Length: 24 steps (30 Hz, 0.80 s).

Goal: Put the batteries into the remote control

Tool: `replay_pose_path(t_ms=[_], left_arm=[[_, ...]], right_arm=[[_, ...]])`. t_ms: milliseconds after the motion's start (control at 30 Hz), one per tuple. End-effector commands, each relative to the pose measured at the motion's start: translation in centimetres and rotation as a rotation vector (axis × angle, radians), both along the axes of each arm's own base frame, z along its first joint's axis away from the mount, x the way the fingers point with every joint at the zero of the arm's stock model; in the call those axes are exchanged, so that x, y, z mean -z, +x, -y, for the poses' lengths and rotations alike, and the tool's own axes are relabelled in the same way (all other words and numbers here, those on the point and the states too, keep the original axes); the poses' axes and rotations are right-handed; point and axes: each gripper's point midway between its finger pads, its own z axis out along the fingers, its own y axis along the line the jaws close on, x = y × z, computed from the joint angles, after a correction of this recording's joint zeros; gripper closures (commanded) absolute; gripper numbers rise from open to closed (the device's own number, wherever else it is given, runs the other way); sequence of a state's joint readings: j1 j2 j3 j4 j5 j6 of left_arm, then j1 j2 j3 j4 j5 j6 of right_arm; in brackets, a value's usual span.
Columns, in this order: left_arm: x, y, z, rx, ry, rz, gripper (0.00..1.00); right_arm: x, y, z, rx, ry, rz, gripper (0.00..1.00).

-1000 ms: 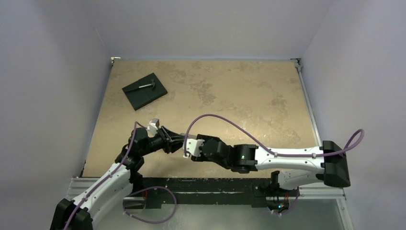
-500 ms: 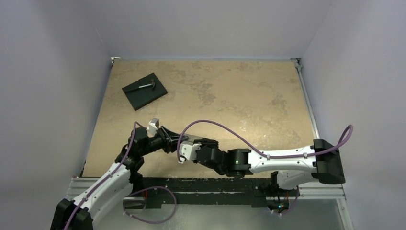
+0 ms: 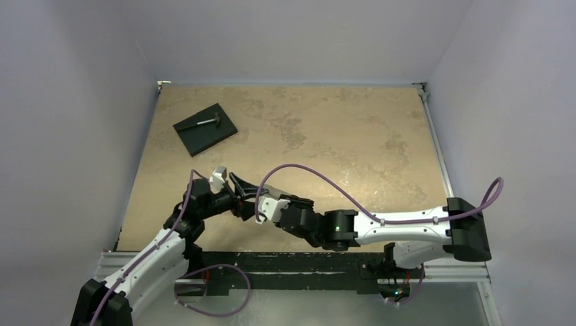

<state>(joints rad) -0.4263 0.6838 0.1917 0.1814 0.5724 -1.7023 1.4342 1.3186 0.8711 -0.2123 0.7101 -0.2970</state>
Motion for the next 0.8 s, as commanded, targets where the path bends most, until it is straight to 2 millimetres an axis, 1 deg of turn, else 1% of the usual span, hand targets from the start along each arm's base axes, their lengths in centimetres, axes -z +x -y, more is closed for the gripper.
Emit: replay_pose_path(t_ms=[0, 100, 267, 367, 433, 533, 633, 767], left_arm=[[-2.0, 0.5, 0.2, 0.026, 0.037, 0.100, 0.37], [-2.3, 1.1, 0.3, 0.040, 0.109, 0.153, 0.37], [-1.9, 2.0, -0.3, 0.076, 0.299, 0.216, 0.37], [-2.6, 2.8, -0.5, 0.094, 0.379, 0.275, 0.37], [-3.1, 3.1, -0.5, 0.112, 0.411, 0.312, 0.37], [-3.2, 3.4, -0.5, 0.140, 0.443, 0.337, 0.38], [-2.7, 3.6, -0.6, 0.167, 0.491, 0.343, 0.38], [-1.9, 3.7, -0.4, 0.207, 0.554, 0.349, 0.37]], right_arm=[[-2.9, -0.7, -0.9, 0.035, 0.197, -0.079, 1.00], [-2.7, -1.1, -0.8, 0.047, 0.237, -0.142, 1.00], [-2.0, -1.5, -0.8, 0.084, 0.316, -0.289, 1.00], [-1.4, -1.1, -0.7, 0.115, 0.360, -0.387, 1.00], [-1.0, -0.3, -0.4, 0.154, 0.395, -0.449, 1.00], [-0.8, 0.1, -0.5, 0.180, 0.458, -0.540, 1.00], [-0.7, 0.5, -0.6, 0.209, 0.524, -0.615, 1.00], [0.1, 0.7, -0.5, 0.246, 0.588, -0.708, 1.00]])
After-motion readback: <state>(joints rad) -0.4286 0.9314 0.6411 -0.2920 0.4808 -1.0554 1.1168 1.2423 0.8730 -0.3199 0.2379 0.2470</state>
